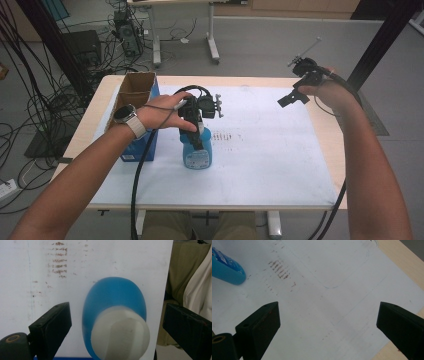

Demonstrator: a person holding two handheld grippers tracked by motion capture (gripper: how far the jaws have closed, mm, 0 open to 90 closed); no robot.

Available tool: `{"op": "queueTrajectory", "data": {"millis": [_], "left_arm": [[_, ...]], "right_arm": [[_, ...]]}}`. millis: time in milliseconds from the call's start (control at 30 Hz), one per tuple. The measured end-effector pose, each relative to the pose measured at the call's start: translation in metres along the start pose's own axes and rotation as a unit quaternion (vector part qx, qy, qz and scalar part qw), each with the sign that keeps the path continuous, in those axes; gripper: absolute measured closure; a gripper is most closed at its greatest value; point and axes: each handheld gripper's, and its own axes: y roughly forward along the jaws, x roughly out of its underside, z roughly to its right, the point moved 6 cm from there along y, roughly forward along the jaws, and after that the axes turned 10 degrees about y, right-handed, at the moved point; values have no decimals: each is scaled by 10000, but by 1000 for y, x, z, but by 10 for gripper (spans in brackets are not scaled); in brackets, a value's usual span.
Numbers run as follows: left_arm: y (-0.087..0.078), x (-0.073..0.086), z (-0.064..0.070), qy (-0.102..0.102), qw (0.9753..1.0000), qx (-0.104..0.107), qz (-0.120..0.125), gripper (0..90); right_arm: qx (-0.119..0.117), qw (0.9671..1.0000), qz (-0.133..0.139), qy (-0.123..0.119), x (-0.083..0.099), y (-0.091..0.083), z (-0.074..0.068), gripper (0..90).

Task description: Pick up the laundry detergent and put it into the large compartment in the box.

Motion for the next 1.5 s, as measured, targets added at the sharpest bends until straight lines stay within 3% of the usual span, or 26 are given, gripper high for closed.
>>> {"op": "queueTrajectory", "data": {"millis": [1500], "left_arm": [[1,1,-1,-26,10000,-35,38,91]], "right_arm": [[-34,10000,-15,27,3,0,1,50]]}}
